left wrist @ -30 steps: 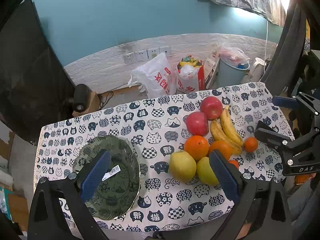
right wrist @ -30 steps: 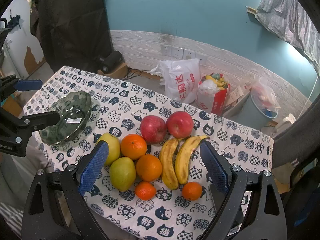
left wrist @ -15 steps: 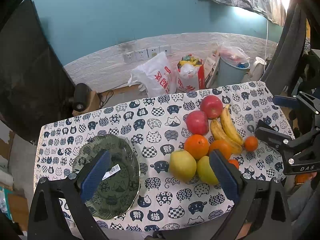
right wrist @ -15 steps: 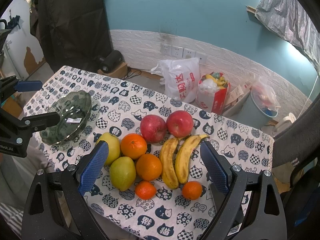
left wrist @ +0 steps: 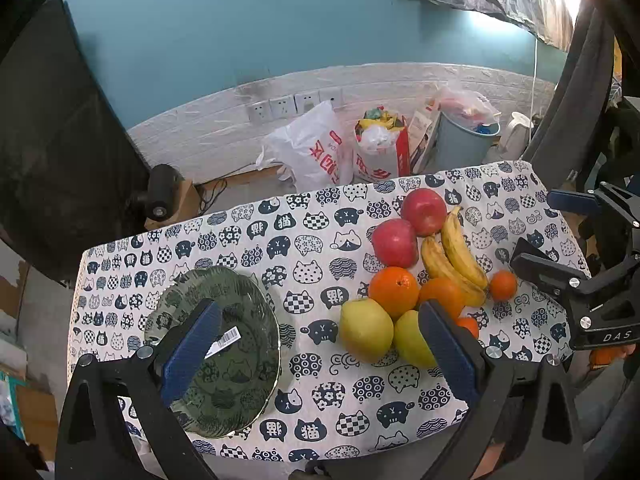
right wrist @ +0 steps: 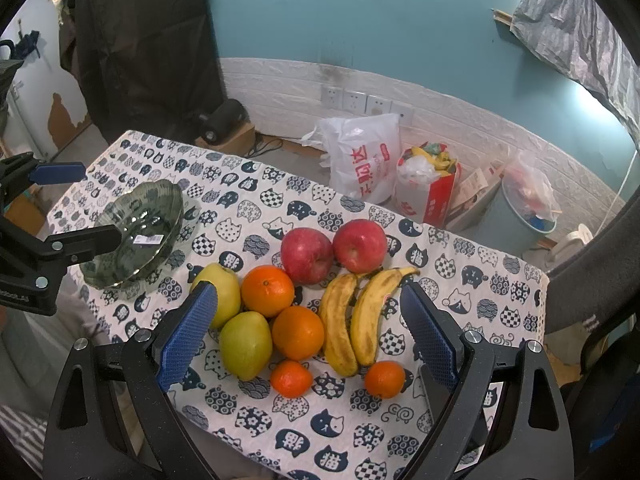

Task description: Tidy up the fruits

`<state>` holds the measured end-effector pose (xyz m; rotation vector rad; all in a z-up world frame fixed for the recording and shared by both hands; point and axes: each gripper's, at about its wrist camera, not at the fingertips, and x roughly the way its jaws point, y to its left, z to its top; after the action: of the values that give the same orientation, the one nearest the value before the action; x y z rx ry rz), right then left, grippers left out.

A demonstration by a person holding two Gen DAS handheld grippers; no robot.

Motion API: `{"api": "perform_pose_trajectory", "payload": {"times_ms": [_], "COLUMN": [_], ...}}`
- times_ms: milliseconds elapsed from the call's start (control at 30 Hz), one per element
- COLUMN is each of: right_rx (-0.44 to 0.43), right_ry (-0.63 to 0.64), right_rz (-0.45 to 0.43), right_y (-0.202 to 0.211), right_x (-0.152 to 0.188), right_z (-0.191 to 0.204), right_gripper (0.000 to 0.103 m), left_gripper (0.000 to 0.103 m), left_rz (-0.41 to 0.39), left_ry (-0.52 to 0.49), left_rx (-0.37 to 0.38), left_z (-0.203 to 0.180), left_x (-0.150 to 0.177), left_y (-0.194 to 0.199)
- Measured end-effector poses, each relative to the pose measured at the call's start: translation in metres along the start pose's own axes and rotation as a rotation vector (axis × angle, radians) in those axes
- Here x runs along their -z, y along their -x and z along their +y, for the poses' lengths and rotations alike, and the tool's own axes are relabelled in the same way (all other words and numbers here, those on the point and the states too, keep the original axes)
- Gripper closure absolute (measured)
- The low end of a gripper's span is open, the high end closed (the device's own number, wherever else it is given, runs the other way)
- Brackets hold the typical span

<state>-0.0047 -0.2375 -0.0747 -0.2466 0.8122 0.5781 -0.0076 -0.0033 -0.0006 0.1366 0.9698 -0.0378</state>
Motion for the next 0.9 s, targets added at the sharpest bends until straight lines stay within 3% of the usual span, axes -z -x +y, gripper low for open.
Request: {"api": "perform_pose_trajectory", "payload": {"times_ms": [900], "right_rx": [-0.001], "right_ry": [-0.003], "right_rz": [0.009], "right_y": [0.0], "right_x": [0.001], "right_z": [-0.001], "right_gripper": [0.012], "left_gripper": [0.003], "left_rz": [0.015], "left_ry": [-0.004], "left_rx": [-0.005], "left_z": [0.001], "left_x": [0.011], "left_y": [-0.005]}}
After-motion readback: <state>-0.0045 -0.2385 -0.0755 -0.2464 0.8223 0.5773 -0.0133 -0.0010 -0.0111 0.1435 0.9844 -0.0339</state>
